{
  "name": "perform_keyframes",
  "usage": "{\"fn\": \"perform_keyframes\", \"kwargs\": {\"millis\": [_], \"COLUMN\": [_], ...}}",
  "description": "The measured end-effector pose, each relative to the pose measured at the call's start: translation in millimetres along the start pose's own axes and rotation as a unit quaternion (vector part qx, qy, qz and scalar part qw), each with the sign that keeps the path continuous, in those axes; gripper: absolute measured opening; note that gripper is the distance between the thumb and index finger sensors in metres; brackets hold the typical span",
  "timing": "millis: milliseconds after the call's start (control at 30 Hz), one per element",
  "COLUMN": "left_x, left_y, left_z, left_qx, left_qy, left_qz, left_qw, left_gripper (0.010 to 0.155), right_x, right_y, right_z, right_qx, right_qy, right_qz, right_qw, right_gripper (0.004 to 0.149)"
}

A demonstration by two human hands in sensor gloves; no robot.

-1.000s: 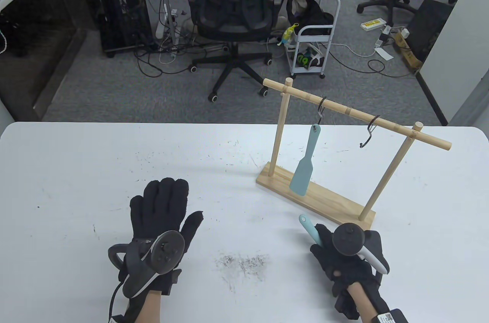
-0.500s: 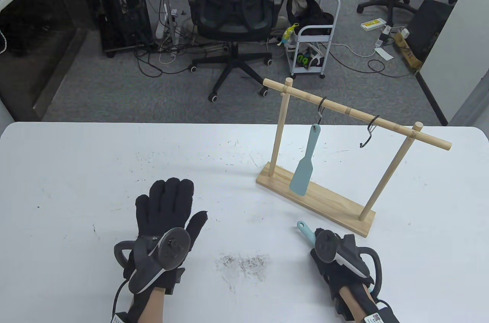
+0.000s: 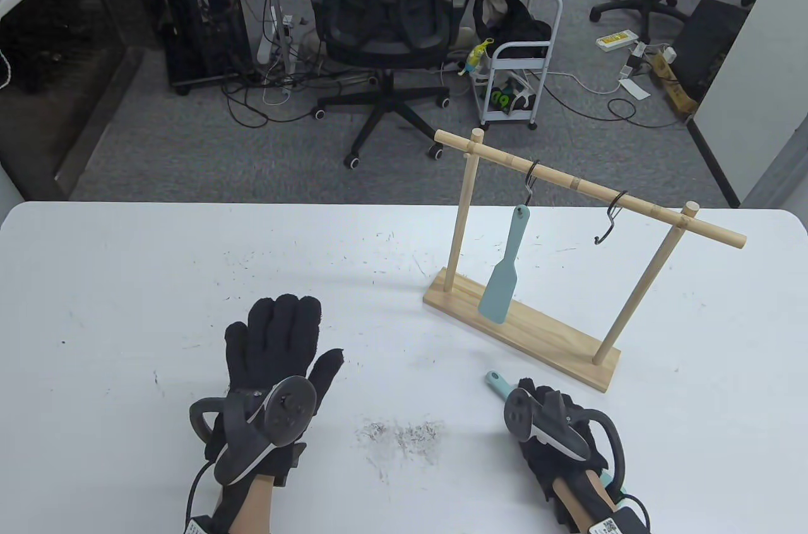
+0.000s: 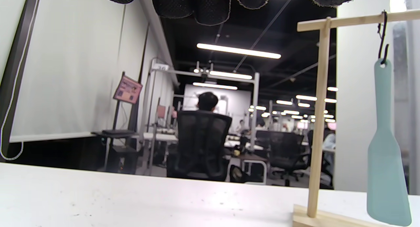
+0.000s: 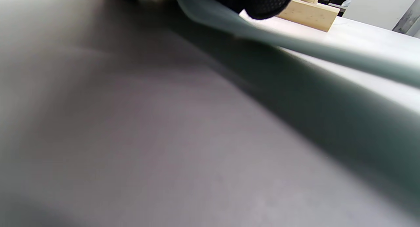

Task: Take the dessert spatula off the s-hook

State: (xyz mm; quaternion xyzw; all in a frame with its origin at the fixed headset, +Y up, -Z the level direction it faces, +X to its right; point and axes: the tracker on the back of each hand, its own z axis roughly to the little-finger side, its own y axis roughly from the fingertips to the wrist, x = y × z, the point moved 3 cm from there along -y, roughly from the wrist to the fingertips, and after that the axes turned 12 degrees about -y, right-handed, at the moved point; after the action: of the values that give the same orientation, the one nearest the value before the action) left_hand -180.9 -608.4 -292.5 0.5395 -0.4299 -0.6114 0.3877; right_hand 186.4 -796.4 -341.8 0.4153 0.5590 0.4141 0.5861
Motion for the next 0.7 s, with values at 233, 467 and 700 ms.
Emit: {"fn": "perform_keyframes", "kwargs": {"millis": [233, 467, 700], "left_x": [-3.0, -7.9, -11.1], "left_y": [1.5, 3.8, 5.5], "left_z": [5.0, 11.7, 15.9], "left_qx": [-0.004, -0.010, -0.014], "left_qy": [0.008, 0.013, 0.017], "left_qz": [-0.006, -0.016, -0.022], "left_qw": [1.000, 1.000, 1.000], "left_gripper": [0.077, 0.077, 0.077], "right_x": [0.6, 0.4, 0.6], "right_y": [1.4, 1.2, 0.3], "right_z": [-2.1, -2.5, -2.1], "right_qx": [-0.003, -0.002, -0.003], "right_qy": [0.014, 0.013, 0.009], "right_qz": [-0.009, -0.005, -0.006], "right_qw": [1.000, 1.000, 1.000], "right_gripper": [0.061, 0.061, 0.062]}}
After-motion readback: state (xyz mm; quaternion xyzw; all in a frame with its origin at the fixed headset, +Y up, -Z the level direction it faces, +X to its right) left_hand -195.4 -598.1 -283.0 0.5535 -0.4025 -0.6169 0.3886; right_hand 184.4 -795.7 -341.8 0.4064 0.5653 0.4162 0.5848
